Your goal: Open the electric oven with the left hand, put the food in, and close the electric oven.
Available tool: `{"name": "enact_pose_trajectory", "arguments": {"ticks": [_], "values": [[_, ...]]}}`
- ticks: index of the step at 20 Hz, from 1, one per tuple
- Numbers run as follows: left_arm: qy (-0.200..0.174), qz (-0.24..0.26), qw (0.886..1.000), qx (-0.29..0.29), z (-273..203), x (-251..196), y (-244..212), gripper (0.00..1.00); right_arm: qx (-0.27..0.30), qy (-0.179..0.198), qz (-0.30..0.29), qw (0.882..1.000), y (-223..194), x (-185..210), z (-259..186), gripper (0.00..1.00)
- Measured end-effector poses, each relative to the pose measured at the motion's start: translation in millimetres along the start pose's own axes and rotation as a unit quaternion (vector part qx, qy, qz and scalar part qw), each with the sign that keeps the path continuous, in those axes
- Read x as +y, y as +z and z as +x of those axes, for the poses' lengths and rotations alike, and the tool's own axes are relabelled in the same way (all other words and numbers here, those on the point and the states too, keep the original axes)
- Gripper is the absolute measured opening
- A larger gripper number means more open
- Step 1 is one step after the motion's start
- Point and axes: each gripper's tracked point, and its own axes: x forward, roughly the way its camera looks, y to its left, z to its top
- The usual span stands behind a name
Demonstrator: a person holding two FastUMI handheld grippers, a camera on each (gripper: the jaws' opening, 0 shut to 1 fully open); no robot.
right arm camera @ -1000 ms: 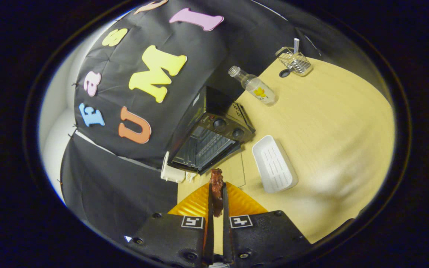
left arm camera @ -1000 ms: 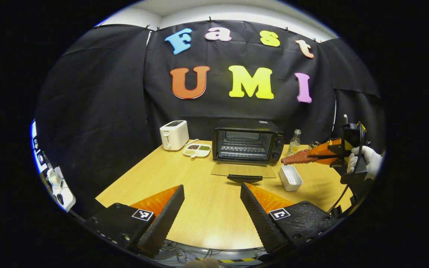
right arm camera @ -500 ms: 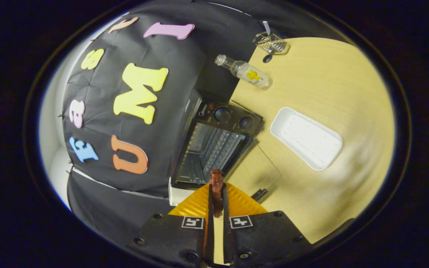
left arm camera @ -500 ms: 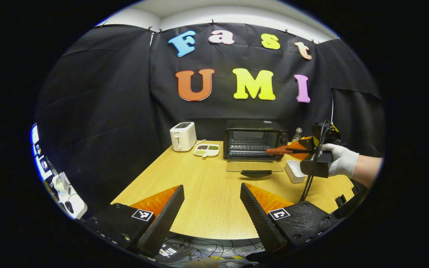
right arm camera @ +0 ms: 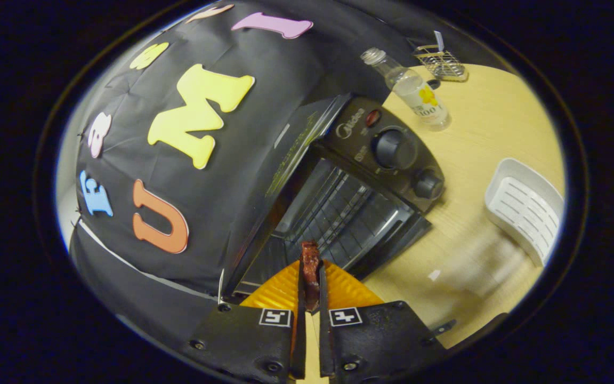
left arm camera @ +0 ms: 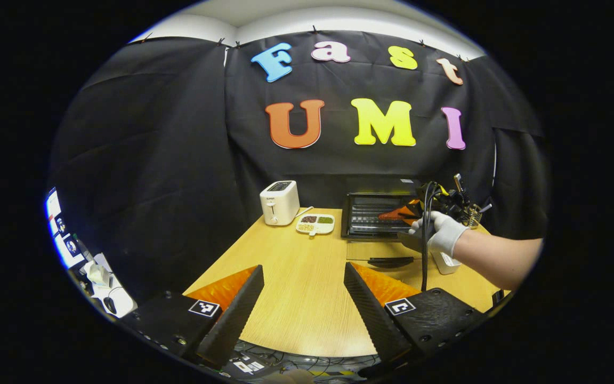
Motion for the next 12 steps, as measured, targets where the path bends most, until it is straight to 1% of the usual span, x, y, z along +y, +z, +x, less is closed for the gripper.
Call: {"name": "enact_pose_trajectory", "arguments": {"ticks": [3, 5, 7, 9, 11, 12], "values": [[0.007, 0.0, 1.0, 0.012, 15, 6, 3, 0.97, -0.026, -0.013, -0.017, 0.999, 5, -1, 32, 0.13], [0.003, 0.002, 1.0, 0.022, 23, 7, 4, 0.97, -0.04, -0.023, -0.032, 0.998, 6, -6, 49, 0.13], [0.003, 0.008, 1.0, 0.017, 27, 10, 12, 0.97, -0.044, -0.015, -0.03, 0.998, 6, -7, 61, 0.15], [0.007, 0.015, 1.0, 0.023, 34, 16, 9, 0.96, -0.051, -0.014, -0.05, 0.997, 6, -8, 66, 0.17], [0.005, 0.006, 1.0, 0.031, 38, 16, 8, 0.96, -0.055, -0.029, -0.072, 0.995, 11, -13, 69, 0.19], [0.007, 0.003, 0.999, 0.035, 41, 18, 6, 0.97, -0.055, -0.037, -0.086, 0.994, 9, -16, 70, 0.23]]}}
